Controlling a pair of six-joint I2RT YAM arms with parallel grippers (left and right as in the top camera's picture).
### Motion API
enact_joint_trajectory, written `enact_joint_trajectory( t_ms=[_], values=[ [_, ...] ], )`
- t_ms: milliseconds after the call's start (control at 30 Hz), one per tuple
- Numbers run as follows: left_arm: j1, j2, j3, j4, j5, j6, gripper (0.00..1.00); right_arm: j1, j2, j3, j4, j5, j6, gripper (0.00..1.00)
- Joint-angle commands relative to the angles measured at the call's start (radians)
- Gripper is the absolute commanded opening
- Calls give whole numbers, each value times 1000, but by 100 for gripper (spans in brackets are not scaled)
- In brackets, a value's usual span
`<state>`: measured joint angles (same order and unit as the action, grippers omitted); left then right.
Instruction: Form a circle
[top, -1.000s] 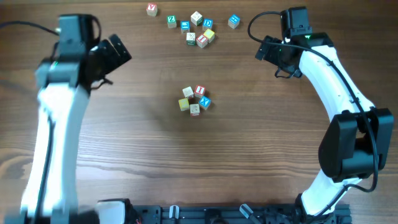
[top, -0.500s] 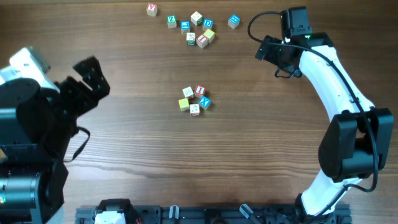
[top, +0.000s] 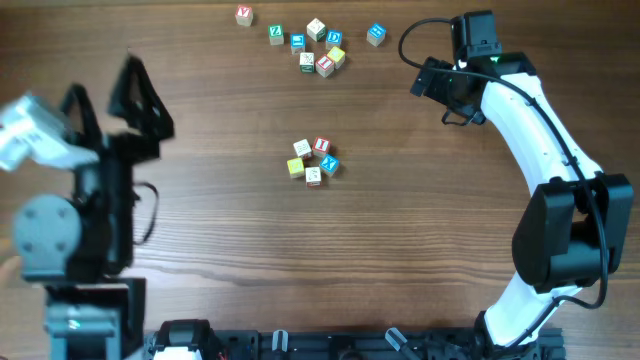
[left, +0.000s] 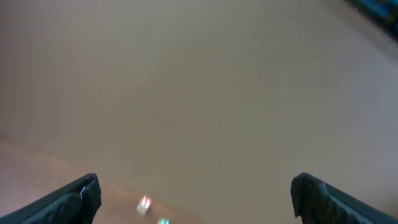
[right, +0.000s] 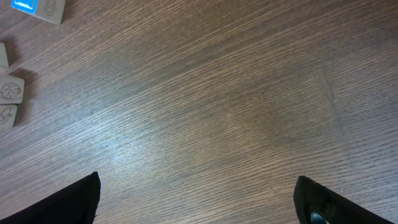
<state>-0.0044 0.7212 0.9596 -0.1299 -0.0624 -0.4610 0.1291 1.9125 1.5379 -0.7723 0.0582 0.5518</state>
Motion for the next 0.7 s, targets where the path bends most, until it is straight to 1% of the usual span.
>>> enact_joint_trajectory(
  t_ms=[0,133,233,667],
  values=[
    [-27,-129,-201,10,-6,2,100,2,2,8,2,21,-2,100],
    [-26,-237,-347,10,-6,2,100,2,2,8,2,21,-2,100],
    [-26,-296,-410,-10,-6,2,100,2,2,8,2,21,-2,100],
    [-25,-516,-568,-19,-6,2,100,2,2,8,2,21,-1,100]
  ],
)
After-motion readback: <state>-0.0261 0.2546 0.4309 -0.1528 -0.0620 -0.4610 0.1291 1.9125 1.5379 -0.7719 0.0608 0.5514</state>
